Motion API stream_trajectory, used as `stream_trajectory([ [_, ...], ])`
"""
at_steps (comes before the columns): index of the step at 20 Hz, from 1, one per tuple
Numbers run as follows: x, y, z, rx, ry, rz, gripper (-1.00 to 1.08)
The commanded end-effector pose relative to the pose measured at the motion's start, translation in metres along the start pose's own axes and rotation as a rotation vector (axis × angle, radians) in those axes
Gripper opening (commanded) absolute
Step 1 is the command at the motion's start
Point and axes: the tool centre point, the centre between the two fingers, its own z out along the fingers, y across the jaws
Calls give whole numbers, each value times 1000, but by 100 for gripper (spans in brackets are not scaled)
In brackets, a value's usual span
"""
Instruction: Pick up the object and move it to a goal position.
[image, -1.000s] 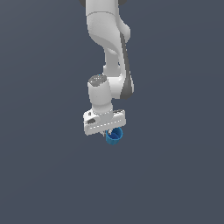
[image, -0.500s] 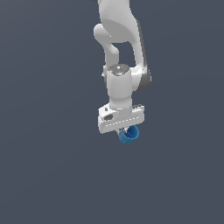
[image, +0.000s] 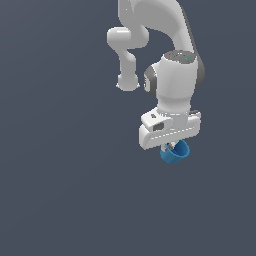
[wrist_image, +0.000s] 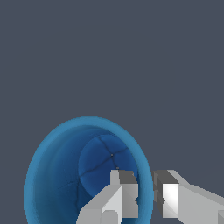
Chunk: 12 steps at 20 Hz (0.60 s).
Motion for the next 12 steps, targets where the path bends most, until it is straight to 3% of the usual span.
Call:
stream_trajectory([
  [1,15,-15,-12,-1,2,2,-100],
  [12,44,-47,-30,0,1,1,-100],
])
